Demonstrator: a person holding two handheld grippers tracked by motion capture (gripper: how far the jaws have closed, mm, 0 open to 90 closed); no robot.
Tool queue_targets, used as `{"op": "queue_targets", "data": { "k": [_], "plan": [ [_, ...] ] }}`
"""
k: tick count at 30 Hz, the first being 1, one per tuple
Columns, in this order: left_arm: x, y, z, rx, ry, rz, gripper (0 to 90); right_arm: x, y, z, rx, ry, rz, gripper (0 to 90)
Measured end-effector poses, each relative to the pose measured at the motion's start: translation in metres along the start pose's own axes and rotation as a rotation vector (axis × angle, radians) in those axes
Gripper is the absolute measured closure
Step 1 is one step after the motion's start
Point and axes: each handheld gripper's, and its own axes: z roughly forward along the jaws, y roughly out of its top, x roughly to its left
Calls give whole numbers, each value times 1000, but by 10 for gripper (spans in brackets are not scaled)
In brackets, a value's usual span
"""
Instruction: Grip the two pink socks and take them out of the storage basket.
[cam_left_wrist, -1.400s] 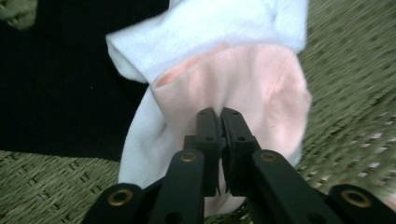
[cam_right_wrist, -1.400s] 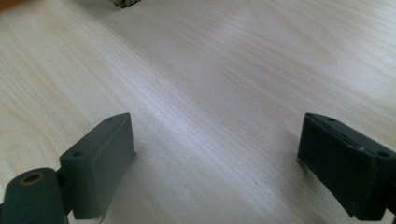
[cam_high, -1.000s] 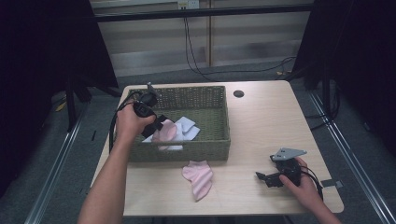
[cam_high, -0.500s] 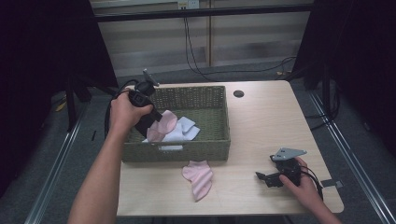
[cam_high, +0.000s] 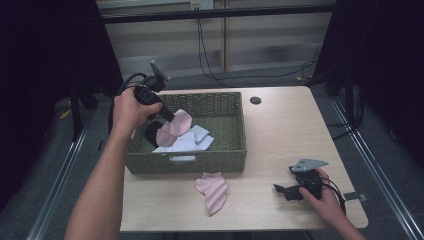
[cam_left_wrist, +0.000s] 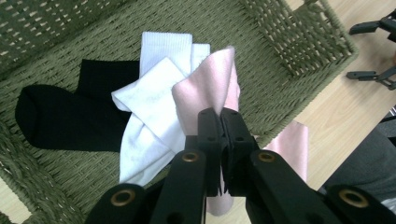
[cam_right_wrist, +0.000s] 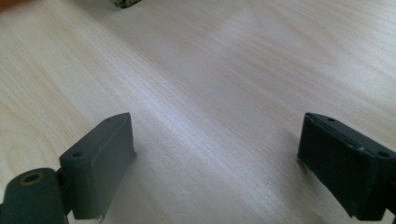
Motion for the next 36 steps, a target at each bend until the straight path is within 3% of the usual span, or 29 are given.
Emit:
{"op": "queue_targets", "data": {
  "k": [6,19,36],
  "plan": [
    [-9,2,-11,-24,-16,9,877,0,0,0,1,0,1,100],
    [-22,1,-25,-25,-32,23,876,0,0,1,-1,2,-1,100],
    [-40,-3,-21,23,-44,81,876,1,1,1,2,2,8,100]
  ]
}}
